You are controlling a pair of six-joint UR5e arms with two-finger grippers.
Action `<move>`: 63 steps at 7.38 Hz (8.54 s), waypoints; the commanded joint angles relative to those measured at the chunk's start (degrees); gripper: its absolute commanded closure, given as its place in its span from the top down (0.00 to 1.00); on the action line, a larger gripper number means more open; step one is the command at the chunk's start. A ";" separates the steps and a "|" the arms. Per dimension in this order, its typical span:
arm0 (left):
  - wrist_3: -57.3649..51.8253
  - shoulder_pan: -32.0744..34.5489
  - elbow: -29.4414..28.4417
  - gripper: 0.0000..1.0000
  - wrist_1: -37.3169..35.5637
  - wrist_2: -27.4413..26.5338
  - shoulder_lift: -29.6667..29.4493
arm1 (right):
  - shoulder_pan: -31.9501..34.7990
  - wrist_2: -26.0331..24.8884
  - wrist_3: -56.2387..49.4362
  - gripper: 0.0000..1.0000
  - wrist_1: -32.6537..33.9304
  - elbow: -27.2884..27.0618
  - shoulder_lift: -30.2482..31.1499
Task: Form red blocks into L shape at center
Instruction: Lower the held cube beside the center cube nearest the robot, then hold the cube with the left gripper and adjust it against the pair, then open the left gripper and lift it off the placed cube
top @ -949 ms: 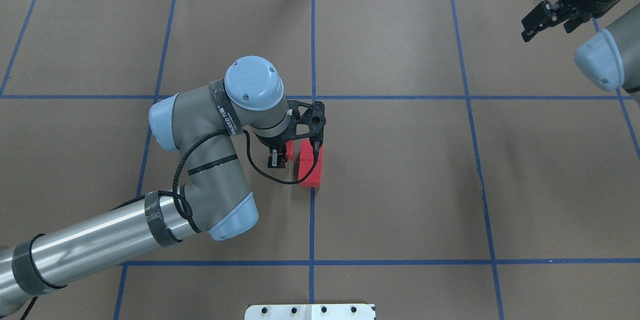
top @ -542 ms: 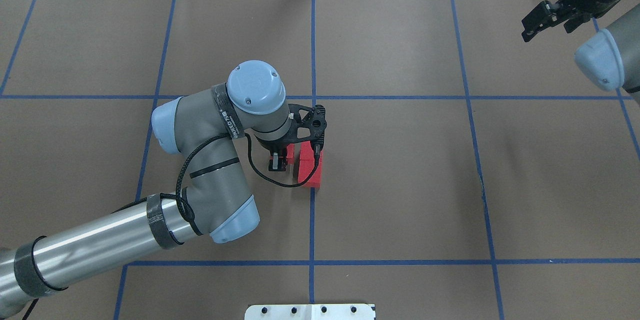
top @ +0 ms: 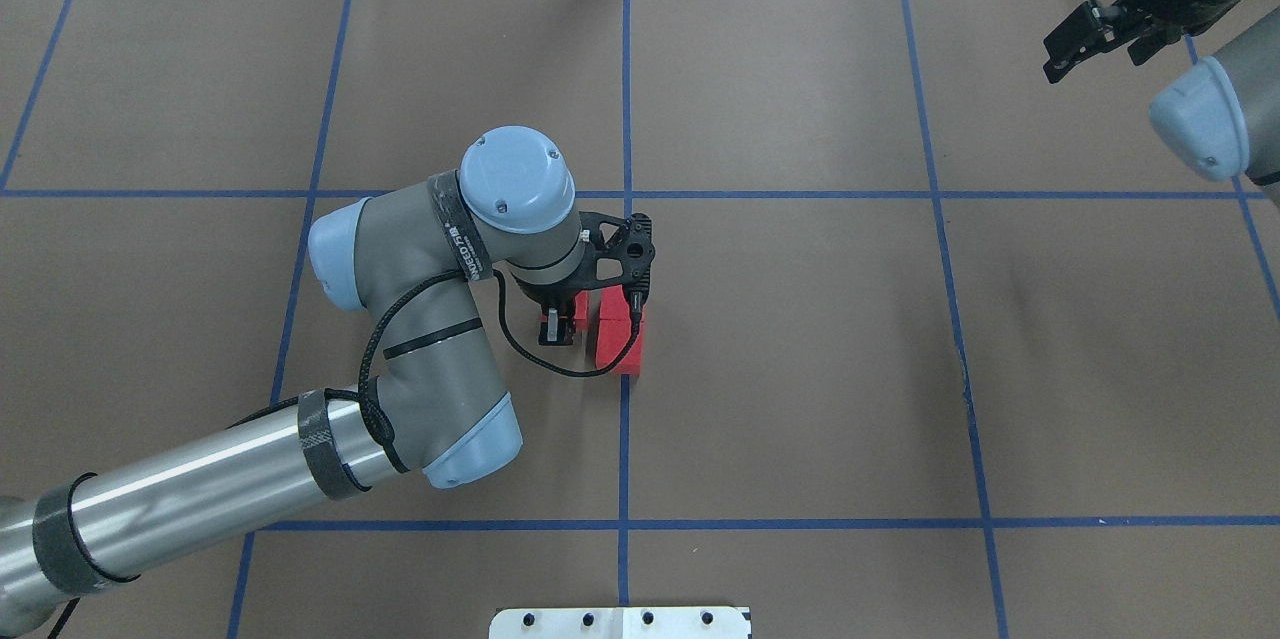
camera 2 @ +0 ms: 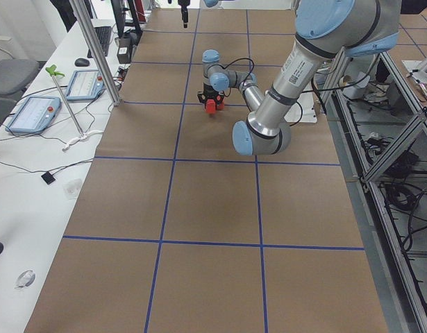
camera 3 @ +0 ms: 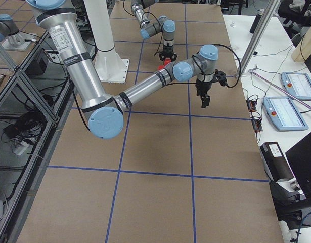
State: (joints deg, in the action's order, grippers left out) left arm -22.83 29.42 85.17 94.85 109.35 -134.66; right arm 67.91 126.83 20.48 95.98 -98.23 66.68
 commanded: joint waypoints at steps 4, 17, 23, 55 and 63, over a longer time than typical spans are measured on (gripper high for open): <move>0.06 0.03 -0.89 0.00 0.07 -0.01 -0.61 | -0.05 0.00 -0.09 1.00 0.00 0.23 -0.06; 1.12 0.64 -3.71 0.00 5.70 1.30 -0.61 | -0.05 -0.09 -0.09 1.00 0.00 0.14 -0.06; 1.20 0.47 -1.85 0.00 2.00 1.48 -0.61 | -0.05 0.00 -0.09 1.00 0.00 0.23 -0.06; 1.03 0.11 -6.42 0.93 10.44 1.13 -0.96 | -0.14 -0.18 1.49 1.00 -0.09 0.14 -0.15; -2.55 2.66 6.80 1.00 -1.99 1.39 -0.34 | -0.14 -0.18 1.50 1.00 -0.09 0.06 -0.15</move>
State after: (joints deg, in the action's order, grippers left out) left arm -23.32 31.58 86.82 98.37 110.69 -135.08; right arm 67.76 126.65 21.97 95.89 -98.17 66.53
